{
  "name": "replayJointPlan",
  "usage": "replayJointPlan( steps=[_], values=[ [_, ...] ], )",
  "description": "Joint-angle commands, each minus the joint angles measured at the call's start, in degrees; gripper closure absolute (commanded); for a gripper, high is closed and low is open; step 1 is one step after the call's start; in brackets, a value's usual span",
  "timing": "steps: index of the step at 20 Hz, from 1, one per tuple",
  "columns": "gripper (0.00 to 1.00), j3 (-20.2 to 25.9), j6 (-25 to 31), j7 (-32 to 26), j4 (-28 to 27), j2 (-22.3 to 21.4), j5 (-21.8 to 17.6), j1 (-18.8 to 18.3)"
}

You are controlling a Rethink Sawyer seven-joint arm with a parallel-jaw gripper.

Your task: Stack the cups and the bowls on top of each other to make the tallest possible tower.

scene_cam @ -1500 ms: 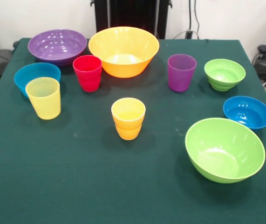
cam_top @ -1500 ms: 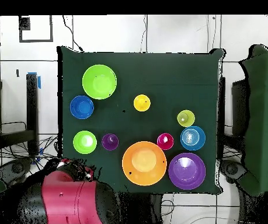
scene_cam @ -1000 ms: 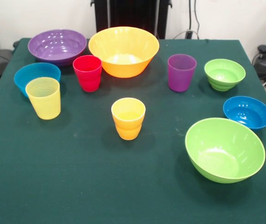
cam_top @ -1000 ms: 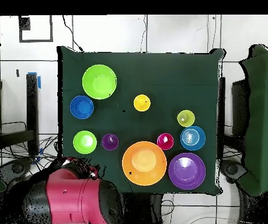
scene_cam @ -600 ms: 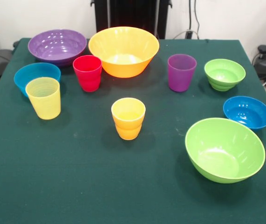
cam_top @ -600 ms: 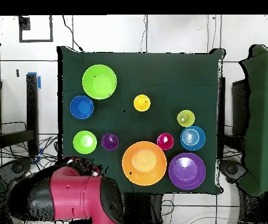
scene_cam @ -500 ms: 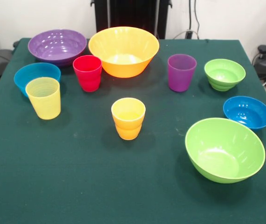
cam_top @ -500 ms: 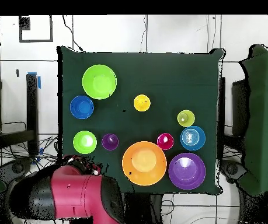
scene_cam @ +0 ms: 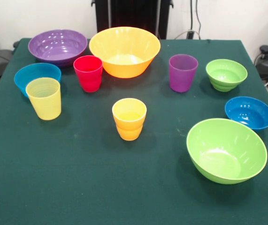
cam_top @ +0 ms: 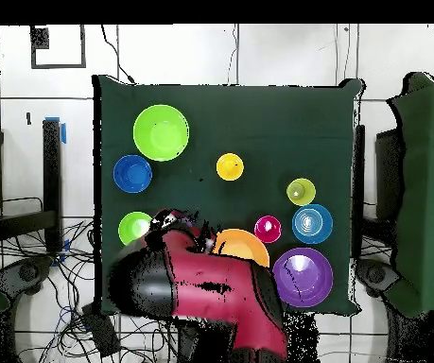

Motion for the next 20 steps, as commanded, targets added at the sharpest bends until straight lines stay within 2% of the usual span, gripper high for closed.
replayJointPlan(
  steps=[1, 4, 10, 16, 20],
  values=[
    [0.00, 14.6, -12.5, -16.6, 2.3, 12.3, -13.1, -11.3],
    [0.00, 16.5, -10.7, -16.5, 0.1, 13.7, -16.9, -13.0],
    [0.00, 23.1, -8.7, -17.2, -2.8, 17.7, -21.2, -18.9],
    [0.00, 23.9, -9.3, -12.8, -3.7, 18.9, -25.0, -19.1],
    [0.00, 23.6, -9.2, -10.1, -4.1, 19.3, -25.8, -18.3]
  ],
)
